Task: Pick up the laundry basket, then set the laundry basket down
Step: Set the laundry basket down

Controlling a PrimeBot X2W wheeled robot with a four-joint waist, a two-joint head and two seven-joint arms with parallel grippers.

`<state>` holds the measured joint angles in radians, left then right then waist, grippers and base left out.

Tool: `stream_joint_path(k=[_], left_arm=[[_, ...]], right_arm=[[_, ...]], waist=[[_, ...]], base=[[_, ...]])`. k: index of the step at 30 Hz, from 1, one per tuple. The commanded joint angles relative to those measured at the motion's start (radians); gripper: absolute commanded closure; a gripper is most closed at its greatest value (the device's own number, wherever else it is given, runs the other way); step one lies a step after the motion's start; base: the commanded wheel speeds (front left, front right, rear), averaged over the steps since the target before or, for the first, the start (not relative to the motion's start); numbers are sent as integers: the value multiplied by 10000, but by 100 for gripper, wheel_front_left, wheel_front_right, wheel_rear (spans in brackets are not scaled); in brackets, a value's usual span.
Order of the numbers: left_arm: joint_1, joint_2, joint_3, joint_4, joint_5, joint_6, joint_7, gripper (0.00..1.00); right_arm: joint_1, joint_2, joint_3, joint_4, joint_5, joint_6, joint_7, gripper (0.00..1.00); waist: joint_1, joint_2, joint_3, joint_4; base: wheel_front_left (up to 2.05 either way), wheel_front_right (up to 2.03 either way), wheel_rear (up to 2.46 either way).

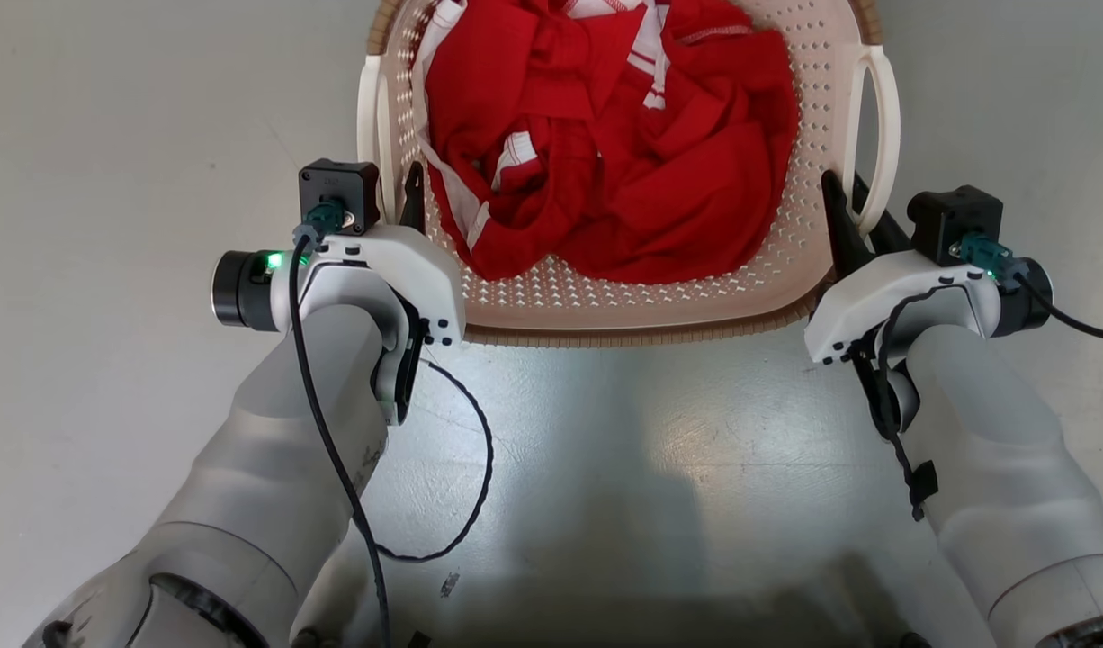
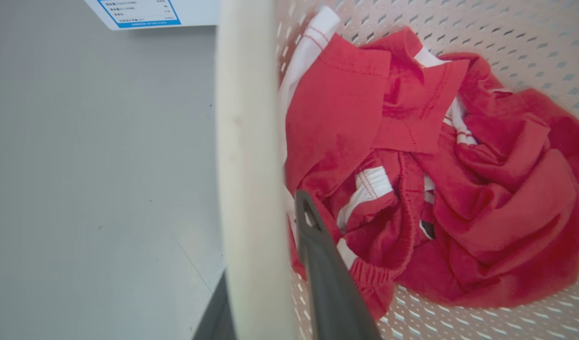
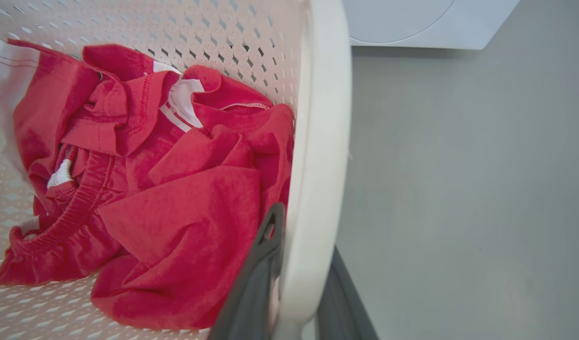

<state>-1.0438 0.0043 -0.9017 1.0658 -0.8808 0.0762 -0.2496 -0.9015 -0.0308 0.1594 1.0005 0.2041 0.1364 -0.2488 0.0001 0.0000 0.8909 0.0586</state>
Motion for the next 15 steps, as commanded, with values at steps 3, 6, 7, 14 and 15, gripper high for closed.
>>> stream_joint_path(k=[3, 6, 7, 14, 15], left_arm=[[-85, 530, 223, 43, 237, -17, -121, 100], [-154, 518, 273, 124, 370, -72, -121, 100], [-183, 516, 292, 146, 413, -83, -121, 100], [-329, 494, 452, 268, 619, -159, -122, 100], [-347, 491, 477, 263, 641, -160, -122, 100]], right_arm=[[206, -194, -32, -81, -136, -57, -130, 100], [144, -194, -12, -93, -153, -57, -130, 100], [122, -194, 1, -104, -142, -57, -130, 100], [37, -194, 54, -156, -101, -57, -130, 100], [25, -194, 48, -162, -116, -57, -130, 100]], waist=[[0, 0, 85, 6], [0, 0, 160, -23], [0, 0, 185, -35], [0, 0, 337, -84], [0, 0, 361, -87]], base=[[0, 0, 0], [0, 0, 0], [0, 0, 0], [0, 0, 0], [0, 0, 0]])
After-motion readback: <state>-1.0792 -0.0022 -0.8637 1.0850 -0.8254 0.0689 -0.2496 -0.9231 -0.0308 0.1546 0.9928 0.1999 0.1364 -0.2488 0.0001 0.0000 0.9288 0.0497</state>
